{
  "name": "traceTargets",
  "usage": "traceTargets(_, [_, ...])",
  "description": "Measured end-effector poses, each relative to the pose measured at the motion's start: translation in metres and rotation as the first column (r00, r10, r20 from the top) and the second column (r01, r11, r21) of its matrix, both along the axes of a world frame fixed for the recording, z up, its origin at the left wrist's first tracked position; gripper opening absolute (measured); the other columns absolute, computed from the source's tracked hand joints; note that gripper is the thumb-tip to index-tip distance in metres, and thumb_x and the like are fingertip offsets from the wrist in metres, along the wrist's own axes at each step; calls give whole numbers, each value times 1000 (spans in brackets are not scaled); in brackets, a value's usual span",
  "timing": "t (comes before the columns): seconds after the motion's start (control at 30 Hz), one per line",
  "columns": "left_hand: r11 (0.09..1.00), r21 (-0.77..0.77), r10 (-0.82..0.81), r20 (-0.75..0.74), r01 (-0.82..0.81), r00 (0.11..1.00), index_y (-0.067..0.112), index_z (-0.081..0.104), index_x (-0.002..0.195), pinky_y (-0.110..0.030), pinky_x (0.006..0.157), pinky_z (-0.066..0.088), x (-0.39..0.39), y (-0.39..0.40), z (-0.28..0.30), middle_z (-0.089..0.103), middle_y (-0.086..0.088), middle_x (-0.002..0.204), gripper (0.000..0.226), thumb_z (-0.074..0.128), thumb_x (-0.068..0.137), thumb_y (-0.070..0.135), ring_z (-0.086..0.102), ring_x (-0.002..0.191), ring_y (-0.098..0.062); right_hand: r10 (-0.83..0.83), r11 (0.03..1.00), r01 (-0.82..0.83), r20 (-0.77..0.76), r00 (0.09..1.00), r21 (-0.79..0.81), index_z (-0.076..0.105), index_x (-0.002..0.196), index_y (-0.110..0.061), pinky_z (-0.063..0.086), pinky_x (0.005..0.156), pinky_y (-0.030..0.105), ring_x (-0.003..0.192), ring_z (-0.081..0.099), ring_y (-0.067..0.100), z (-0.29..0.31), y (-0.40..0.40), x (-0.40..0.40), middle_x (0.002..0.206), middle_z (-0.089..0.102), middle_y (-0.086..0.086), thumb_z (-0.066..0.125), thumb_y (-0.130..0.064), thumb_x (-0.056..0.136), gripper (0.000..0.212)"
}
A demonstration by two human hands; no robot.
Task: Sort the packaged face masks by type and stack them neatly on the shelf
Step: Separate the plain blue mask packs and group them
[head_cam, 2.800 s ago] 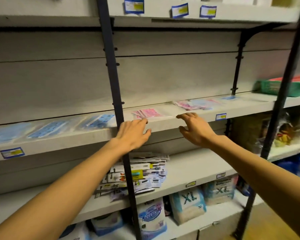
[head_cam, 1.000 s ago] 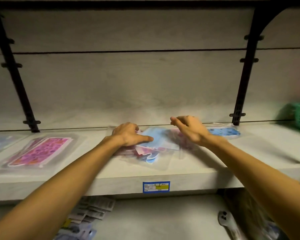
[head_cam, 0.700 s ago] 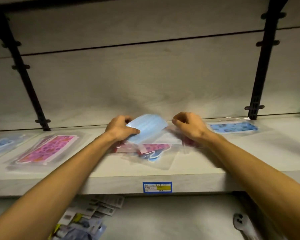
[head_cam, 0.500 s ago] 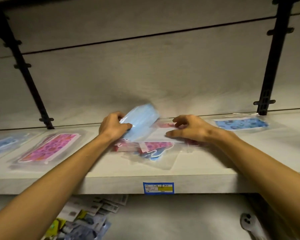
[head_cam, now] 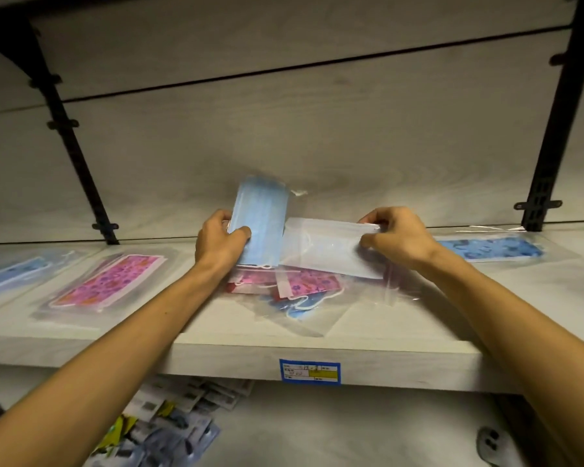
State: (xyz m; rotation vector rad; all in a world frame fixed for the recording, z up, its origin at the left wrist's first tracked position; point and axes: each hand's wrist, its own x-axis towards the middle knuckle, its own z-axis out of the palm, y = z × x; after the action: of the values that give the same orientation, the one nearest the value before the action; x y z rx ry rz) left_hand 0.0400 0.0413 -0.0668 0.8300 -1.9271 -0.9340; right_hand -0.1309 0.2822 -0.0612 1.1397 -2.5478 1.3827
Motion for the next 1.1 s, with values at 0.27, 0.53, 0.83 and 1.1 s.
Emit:
traceTargets(0.27, [954,290,-1,-238,72,971,7,62,107,-16,47,47,4,5,14,64,0,80,22,63,86,0,59,68,-15,-40,945,101,197,979,-311,74,82,-21,57,67,33,72,66,17,-1,-2,-15,81,74,0,72,-9,73,15])
traceTargets(0.53, [952,288,-35,-227,101,973,6,64,103,-18,46,47,54,-3,36,67,-7,86,18,62,87,-1,63,69,-18,7,878,41,98,995,-477,71,83,-24,51,56,22,64,63,8,7,-2,4,77,71,-6,73,-8,82,15])
traceTargets(0.83, [934,321,-81,-246,160,966,10,63,94,-37,72,60,144,-20,51,73,-11,93,14,61,87,-3,71,78,-22,-148,848,-101,-415,898,-521,69,103,-20,58,80,42,91,67,16,22,-35,118,103,72,-5,62,-5,90,21])
traceTargets(1.1, [937,319,-97,-144,139,985,20,63,102,-33,71,60,263,-46,53,72,-5,102,19,63,89,6,70,90,-22,-46,890,-377,-873,485,-256,72,85,-8,51,94,49,113,66,30,7,-65,212,118,73,6,62,6,89,18])
